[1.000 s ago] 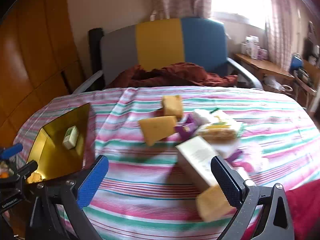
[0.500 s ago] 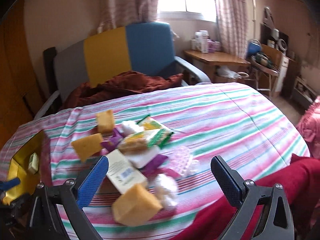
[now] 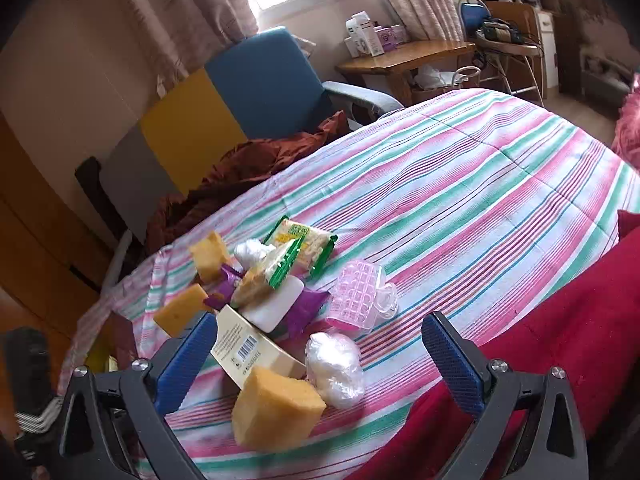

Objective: Organize objects
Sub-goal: 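Move the left gripper back over the pile of items toward the beige box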

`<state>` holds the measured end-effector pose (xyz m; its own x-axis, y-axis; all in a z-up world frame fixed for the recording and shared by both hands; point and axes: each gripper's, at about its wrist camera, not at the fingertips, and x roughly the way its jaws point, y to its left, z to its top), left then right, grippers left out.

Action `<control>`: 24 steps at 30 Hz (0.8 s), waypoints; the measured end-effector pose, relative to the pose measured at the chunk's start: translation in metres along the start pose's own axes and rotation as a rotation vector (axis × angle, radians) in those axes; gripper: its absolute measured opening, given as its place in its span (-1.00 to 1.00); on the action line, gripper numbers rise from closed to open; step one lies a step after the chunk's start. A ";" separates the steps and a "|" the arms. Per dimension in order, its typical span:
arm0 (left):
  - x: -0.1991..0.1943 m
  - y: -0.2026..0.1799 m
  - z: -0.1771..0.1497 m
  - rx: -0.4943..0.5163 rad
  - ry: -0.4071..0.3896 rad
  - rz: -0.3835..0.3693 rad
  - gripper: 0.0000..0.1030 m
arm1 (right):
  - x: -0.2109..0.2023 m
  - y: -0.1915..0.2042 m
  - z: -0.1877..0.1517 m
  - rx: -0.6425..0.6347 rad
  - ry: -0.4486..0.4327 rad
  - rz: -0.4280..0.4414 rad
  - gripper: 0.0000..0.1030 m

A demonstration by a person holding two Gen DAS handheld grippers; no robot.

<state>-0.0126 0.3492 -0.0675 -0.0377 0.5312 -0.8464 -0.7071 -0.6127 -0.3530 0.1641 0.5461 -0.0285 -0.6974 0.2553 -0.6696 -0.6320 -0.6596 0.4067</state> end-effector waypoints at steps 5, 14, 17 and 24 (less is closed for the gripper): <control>0.016 0.001 0.016 -0.001 0.003 0.023 0.43 | 0.005 0.005 0.000 -0.021 0.021 0.013 0.99; 0.041 -0.027 0.056 0.160 -0.026 0.103 0.48 | 0.009 0.005 0.000 -0.027 0.043 0.027 0.99; 0.058 -0.030 0.065 0.193 0.013 0.136 0.48 | 0.010 0.005 0.000 -0.026 0.043 0.025 0.99; 0.075 -0.026 0.063 0.231 0.095 0.127 0.43 | 0.012 0.006 0.000 -0.028 0.054 0.021 0.99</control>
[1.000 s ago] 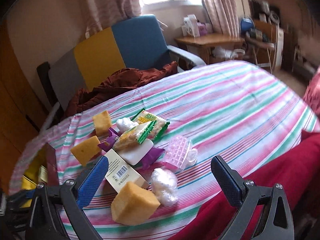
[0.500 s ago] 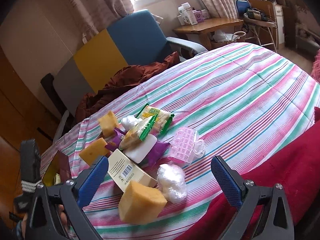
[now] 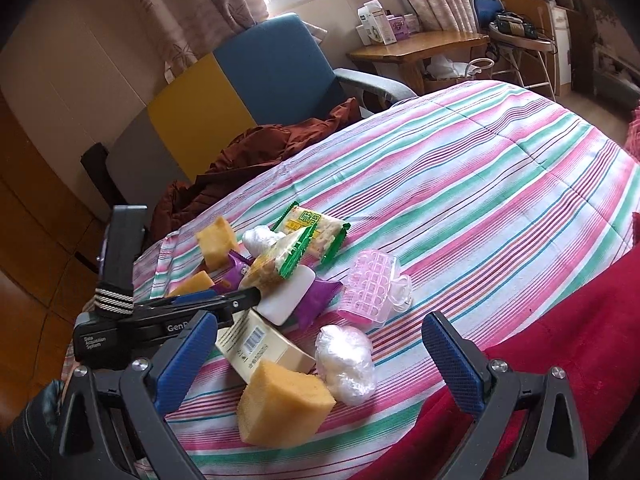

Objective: Organize objects
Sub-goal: 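Move the left gripper back over the pile of items toward the beige box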

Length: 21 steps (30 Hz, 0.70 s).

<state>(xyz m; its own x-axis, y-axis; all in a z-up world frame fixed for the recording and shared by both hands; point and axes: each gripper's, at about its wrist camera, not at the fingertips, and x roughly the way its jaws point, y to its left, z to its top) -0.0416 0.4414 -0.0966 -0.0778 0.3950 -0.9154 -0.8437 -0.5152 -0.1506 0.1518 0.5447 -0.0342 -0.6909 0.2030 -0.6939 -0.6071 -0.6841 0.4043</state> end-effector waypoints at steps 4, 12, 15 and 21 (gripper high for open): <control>-0.004 0.006 -0.023 0.004 0.035 0.002 0.35 | 0.000 -0.001 0.000 0.005 0.000 0.004 0.99; -0.043 0.028 -0.074 -0.019 -0.022 -0.061 0.38 | -0.001 -0.001 -0.001 0.006 0.001 0.002 0.99; -0.058 0.029 -0.088 0.030 -0.060 -0.129 0.41 | 0.000 0.000 -0.001 0.004 0.003 -0.001 0.99; -0.089 0.022 -0.095 0.101 -0.133 -0.202 0.62 | 0.000 0.000 -0.001 0.003 0.006 -0.003 0.99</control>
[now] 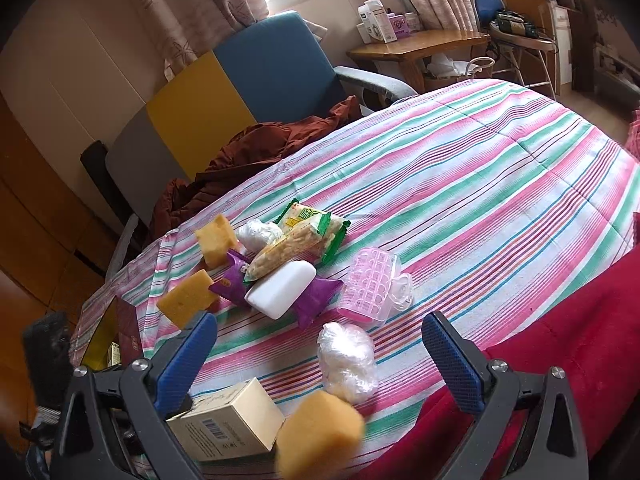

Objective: Organize objects
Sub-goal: 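Move the left gripper back over the pile of items toward the beige box, then grasp the beige barcode box with the left gripper while the right grasps a yellow sponge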

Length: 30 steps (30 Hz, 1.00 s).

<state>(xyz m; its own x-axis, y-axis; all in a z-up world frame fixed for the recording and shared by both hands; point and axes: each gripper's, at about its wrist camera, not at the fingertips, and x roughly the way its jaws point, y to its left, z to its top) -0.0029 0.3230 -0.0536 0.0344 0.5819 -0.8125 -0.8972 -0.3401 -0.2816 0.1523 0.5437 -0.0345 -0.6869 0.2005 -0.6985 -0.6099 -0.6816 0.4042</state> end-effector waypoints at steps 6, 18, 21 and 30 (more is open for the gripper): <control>0.013 -0.031 0.000 0.184 0.056 -0.012 0.64 | 0.002 0.002 0.000 -0.005 0.005 -0.007 0.99; 0.059 -0.044 0.010 0.349 0.174 0.091 0.21 | 0.003 0.002 0.000 -0.007 0.012 -0.014 0.99; 0.062 -0.038 0.007 0.316 0.176 0.073 -0.01 | 0.004 0.006 0.001 -0.034 0.027 -0.027 0.99; 0.031 0.001 -0.017 0.069 0.067 0.036 -0.02 | 0.018 0.047 -0.016 -0.522 0.387 -0.043 0.99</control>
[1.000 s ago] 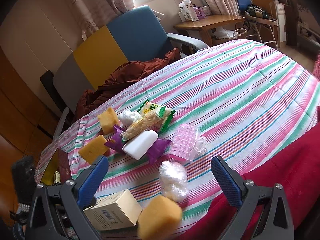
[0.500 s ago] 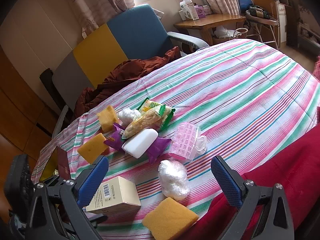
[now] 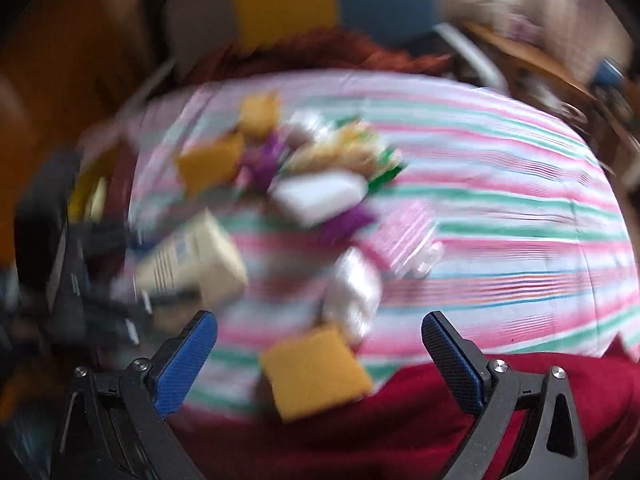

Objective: Organize objects
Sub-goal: 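Grasp the beige barcode box with the left gripper while the right grasps a yellow sponge, then place the beige box in the tray with the left gripper while the right drops the sponge in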

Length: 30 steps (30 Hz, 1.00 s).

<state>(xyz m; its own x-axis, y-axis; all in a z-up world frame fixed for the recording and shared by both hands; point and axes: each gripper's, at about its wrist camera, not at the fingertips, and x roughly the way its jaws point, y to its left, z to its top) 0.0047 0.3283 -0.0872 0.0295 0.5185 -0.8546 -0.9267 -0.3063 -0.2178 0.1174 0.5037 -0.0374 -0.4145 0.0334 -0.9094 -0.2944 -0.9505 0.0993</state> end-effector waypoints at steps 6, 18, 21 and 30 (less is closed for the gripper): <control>-0.024 0.011 -0.023 -0.091 -0.051 -0.010 -0.01 | 0.039 0.020 -0.013 -0.161 0.223 -0.040 0.92; -0.085 0.047 -0.058 -0.292 -0.189 0.000 -0.01 | 0.004 0.037 -0.026 -0.197 0.128 -0.088 0.23; -0.111 0.066 -0.068 -0.352 -0.238 0.042 -0.01 | -0.022 0.055 -0.016 -0.198 0.024 -0.042 0.23; -0.182 0.143 -0.109 -0.556 -0.335 0.234 -0.01 | -0.015 0.168 0.037 -0.324 -0.116 0.161 0.23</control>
<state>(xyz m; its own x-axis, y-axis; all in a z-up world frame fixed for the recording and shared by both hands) -0.0920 0.1028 -0.0143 -0.3481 0.5801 -0.7364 -0.5623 -0.7578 -0.3311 0.0423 0.3554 0.0080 -0.5334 -0.1073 -0.8390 0.0626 -0.9942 0.0873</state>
